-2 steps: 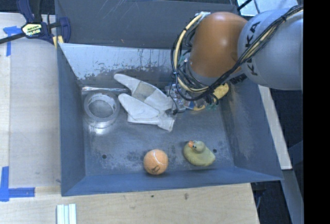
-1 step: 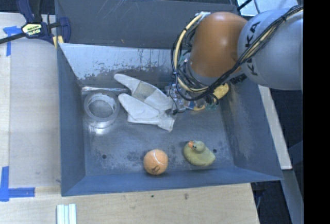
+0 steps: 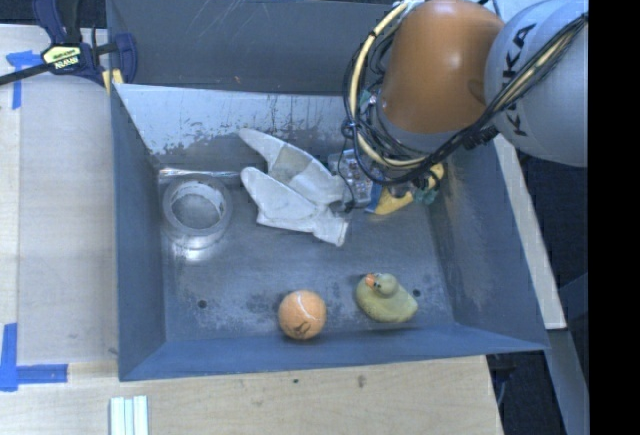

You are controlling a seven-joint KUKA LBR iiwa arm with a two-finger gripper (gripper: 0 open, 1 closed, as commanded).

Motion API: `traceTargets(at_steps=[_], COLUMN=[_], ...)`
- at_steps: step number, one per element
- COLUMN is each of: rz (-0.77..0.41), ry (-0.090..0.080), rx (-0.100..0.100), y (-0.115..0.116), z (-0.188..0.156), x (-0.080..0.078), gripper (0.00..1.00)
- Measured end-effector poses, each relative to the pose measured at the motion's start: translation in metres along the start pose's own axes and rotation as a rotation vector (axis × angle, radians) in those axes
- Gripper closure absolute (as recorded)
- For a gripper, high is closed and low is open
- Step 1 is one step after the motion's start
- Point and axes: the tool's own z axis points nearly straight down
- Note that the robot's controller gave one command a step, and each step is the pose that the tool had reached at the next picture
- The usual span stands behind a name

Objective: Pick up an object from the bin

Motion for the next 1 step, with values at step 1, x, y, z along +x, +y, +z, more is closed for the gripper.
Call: traceTargets(at_steps=[1], rz=[0.000], ry=[0.000], rx=[0.000], y=[-0.0001], z=[0.0000], x=[0.0000], gripper=[1.00])
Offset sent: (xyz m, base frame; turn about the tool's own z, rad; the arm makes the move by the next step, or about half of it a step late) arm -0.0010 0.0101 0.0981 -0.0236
